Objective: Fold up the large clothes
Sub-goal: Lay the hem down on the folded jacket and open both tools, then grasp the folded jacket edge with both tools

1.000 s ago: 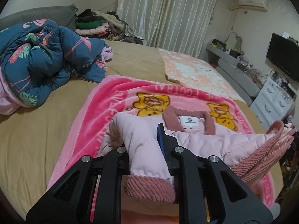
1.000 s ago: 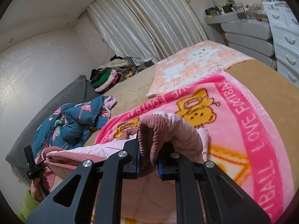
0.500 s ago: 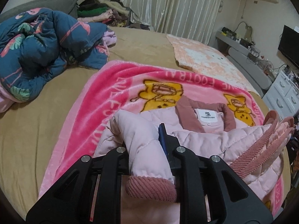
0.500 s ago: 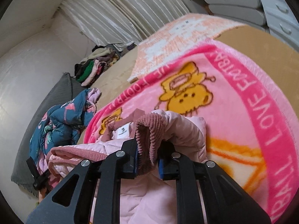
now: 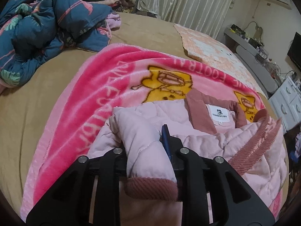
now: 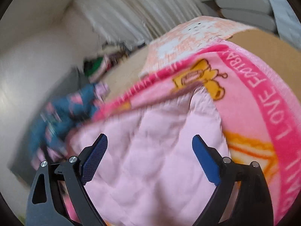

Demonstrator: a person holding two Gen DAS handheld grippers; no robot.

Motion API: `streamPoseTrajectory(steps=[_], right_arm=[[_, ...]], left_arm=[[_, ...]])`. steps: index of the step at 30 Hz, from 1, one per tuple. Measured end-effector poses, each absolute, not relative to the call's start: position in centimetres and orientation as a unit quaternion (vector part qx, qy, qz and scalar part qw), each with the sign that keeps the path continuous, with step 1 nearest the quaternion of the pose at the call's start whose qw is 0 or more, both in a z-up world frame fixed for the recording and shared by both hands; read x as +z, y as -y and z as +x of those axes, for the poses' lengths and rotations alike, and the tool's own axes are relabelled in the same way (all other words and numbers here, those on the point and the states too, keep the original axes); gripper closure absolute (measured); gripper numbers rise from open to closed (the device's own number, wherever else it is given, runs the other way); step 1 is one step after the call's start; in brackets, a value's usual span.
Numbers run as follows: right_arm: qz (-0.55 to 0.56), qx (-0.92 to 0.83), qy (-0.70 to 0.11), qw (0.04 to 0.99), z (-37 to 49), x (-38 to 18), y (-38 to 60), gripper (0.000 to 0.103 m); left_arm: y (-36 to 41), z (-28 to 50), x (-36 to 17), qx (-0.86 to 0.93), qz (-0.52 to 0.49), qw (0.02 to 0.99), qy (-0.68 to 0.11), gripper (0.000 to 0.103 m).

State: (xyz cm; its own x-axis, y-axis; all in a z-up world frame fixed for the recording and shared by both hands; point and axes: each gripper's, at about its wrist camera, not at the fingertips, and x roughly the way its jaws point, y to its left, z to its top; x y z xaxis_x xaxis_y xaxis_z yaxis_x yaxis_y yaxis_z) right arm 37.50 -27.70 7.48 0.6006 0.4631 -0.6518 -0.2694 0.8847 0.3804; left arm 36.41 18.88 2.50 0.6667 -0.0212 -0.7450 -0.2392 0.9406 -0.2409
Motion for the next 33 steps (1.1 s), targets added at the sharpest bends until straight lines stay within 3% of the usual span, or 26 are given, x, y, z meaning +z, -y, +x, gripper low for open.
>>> streamPoseTrajectory(steps=[2,4,9,12,19,29,30,31,32,33], right_arm=[[0.051,0.195,-0.419,0.885,37.1,5.7,25.4,0.012],[0.028,0.189,-0.432,0.882,36.9,3.9,24.4,0.011],[0.058,0.175,-0.387,0.904,35.5,3.9,25.4,0.011],[0.065,0.14,-0.349,0.925,34.1,5.0,27.3,0.007],[0.034,0.099,-0.354,0.93,31.6,3.8,30.7,0.005],[0.095,0.12,-0.389,0.908,30.6,0.1,33.1,0.006],[0.101,0.136,-0.391,0.905,30.9,-0.2,32.9,0.027],[0.106,0.151,-0.393,0.901,31.2,-0.2,32.4,0.045],[0.105,0.15,-0.392,0.902,31.4,-0.2,32.1,0.056],[0.102,0.15,-0.385,0.905,31.6,0.1,31.6,0.07]], left_arm=[[-18.8,36.2,3.1,0.059,-0.171,0.9,-0.397,0.076],[-18.6,35.8,4.0,0.047,-0.18,0.905,-0.383,0.04],[-17.3,34.3,6.9,0.053,-0.14,0.927,-0.343,0.017],[-17.0,32.9,8.1,0.063,-0.117,0.938,-0.321,0.01],[-17.7,29.6,6.8,0.1,-0.068,0.941,-0.316,0.009],[-20.3,26.0,-2.5,0.06,-0.131,0.906,-0.397,0.009],[-20.4,26.0,-2.7,0.056,-0.138,0.906,-0.397,0.011],[-20.4,26.0,-2.9,0.052,-0.147,0.905,-0.396,0.021],[-20.4,26.3,-3.0,0.044,-0.158,0.905,-0.392,0.028],[-20.3,26.5,-3.0,0.042,-0.161,0.905,-0.391,0.046]])
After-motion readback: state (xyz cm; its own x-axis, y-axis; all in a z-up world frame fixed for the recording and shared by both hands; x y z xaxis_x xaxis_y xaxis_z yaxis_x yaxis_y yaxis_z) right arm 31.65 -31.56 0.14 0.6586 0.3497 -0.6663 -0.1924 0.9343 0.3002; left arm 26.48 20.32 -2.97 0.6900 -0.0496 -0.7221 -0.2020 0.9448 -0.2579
